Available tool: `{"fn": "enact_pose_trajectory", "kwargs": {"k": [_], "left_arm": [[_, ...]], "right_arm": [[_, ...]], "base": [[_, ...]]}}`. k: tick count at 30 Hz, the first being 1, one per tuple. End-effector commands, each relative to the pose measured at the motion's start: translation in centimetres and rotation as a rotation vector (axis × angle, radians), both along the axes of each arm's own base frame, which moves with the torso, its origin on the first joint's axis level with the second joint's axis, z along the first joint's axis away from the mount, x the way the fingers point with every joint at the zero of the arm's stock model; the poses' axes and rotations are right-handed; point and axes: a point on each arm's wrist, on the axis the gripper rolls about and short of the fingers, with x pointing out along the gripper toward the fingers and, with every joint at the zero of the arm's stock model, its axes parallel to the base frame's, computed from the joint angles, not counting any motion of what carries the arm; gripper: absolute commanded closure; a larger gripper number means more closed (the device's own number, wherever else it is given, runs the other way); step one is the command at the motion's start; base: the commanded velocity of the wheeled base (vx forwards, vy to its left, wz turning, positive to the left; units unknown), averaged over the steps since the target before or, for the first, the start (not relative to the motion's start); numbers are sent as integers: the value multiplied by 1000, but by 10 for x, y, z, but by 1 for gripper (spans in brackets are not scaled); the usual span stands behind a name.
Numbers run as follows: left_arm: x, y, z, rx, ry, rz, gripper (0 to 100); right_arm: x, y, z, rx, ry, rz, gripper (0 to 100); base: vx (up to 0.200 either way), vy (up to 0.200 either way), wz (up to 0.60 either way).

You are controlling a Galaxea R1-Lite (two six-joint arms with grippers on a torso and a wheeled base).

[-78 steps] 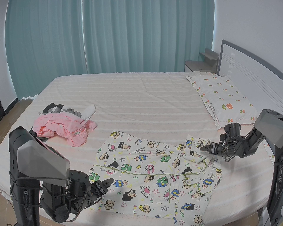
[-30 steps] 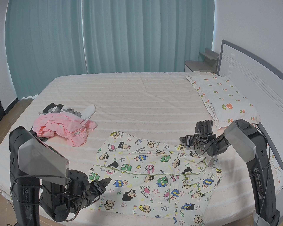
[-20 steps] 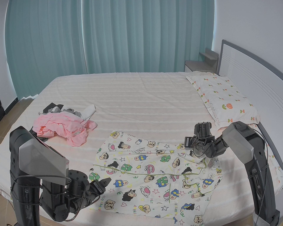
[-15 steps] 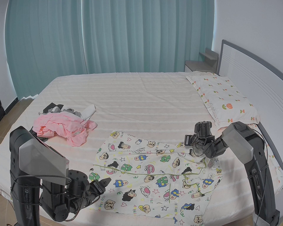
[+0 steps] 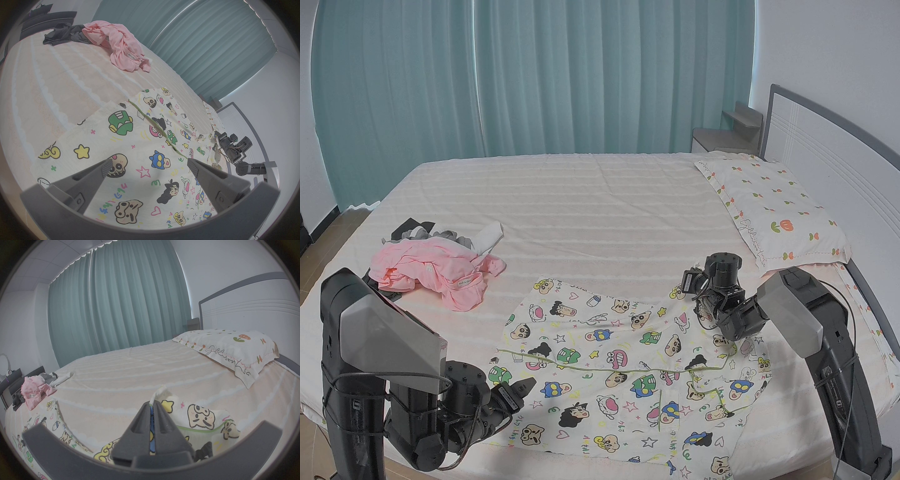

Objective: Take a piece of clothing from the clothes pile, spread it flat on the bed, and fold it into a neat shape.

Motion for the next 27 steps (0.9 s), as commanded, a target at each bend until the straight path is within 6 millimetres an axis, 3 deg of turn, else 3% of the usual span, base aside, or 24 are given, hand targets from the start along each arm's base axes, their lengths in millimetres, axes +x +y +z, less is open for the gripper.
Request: {"fn": "enact_pose_trajectory", "kwargs": {"k": [1,12,13,16,21,27], "left_arm": [[1,0,1,-7,-13,0,0],[1,0,1,-7,-13,0,0],[1,0,1,-7,-13,0,0],[1,0,1,-7,-13,0,0],[1,-1,1,-8,-16,0,0],[1,-1,1,-8,-16,0,0]], "right_arm": [[4,2,-7,6,-34,-8,100],[10,3,-9,22,-99,-9,100],[10,4,-12,21,-93,-8,0],[10,4,-11,22,-98,-8,0],[11,-1,9,40,-127,-22,0],[3,-30,43,142,-107,-71,0]], "base": [[0,0,0],[0,0,0],[0,0,0],[0,0,0],[0,0,0],[0,0,0]]}}
